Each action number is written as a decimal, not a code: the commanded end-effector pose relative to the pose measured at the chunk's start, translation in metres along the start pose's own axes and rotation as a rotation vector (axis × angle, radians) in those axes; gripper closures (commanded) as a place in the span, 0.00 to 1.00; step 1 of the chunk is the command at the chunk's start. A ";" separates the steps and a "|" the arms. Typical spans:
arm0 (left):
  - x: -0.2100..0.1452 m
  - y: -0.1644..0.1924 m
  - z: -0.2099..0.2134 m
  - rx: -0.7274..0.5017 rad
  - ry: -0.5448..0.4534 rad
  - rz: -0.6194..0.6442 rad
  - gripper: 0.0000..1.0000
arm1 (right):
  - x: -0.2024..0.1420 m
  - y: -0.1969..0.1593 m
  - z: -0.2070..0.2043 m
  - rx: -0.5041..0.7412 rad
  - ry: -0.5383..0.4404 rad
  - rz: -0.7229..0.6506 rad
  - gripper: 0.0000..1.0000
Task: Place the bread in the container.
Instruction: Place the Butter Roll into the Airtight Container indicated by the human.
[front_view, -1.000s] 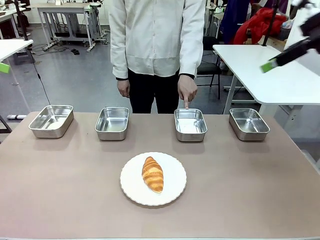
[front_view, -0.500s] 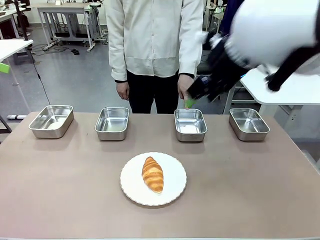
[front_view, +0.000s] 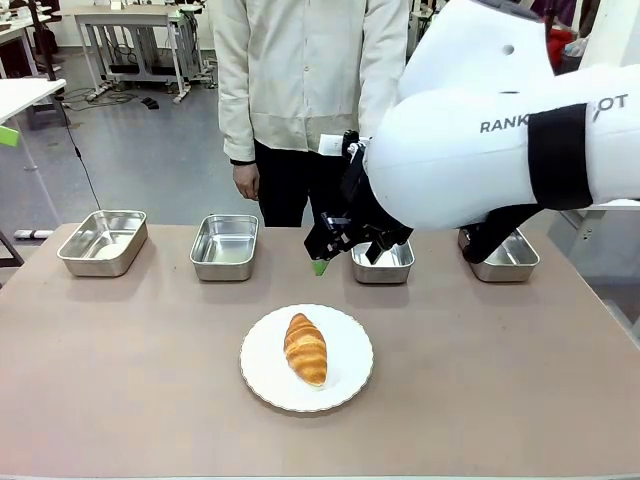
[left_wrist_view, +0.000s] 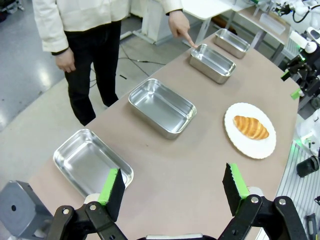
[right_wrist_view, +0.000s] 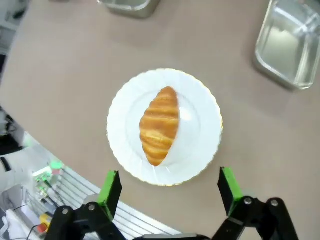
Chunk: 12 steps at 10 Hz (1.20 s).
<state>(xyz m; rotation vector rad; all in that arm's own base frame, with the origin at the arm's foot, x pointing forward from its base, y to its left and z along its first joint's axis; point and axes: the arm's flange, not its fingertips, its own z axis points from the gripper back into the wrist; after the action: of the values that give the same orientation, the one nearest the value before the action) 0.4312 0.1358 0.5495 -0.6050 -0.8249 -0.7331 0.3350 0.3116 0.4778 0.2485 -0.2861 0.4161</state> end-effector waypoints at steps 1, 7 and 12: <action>0.001 -0.002 0.001 -0.003 -0.008 -0.006 0.00 | -0.004 0.009 0.005 -0.030 -0.011 0.046 0.00; 0.001 -0.002 0.001 -0.003 -0.008 -0.006 0.00 | 0.000 0.039 -0.038 -0.117 0.005 -0.081 0.00; 0.001 -0.002 0.001 -0.003 -0.008 -0.006 0.00 | -0.005 0.068 -0.103 -0.234 0.053 -0.226 0.00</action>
<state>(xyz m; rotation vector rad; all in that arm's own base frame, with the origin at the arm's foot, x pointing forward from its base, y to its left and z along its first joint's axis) 0.4311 0.1362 0.5496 -0.6046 -0.8251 -0.7326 0.3126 0.3782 0.3986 0.0781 -0.2253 0.1962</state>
